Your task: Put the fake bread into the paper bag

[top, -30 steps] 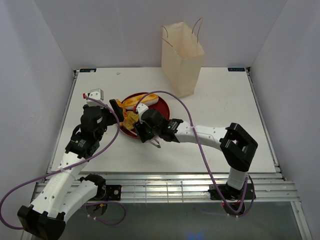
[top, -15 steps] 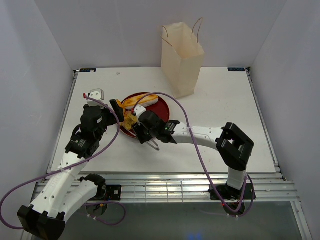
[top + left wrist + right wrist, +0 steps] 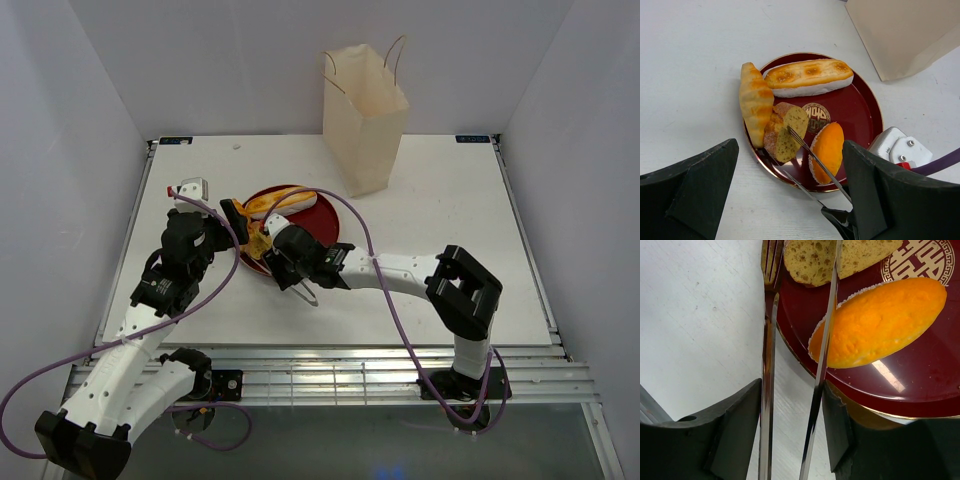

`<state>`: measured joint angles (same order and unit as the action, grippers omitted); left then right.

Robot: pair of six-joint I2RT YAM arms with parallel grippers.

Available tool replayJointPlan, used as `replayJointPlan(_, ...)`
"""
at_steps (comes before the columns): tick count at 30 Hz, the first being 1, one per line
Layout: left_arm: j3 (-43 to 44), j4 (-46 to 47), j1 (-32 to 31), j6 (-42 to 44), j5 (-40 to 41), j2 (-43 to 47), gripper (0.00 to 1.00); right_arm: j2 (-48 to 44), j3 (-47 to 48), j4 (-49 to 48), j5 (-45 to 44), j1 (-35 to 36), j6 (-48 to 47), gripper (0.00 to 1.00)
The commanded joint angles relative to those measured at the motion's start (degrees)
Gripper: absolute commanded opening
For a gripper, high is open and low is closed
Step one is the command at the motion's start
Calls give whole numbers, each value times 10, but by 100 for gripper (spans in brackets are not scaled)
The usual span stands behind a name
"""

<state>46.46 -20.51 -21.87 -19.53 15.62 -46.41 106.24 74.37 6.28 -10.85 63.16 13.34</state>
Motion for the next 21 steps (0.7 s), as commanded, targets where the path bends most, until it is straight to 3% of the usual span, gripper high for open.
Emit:
replayJointPlan(1, -1, 7, 0, 1, -7, 3, 95, -2, 28, -13, -21, 4, 5, 55)
replayJointPlan(21, -1, 6, 0, 3, -3, 6, 95, -53, -7, -28, -21, 5, 3, 37)
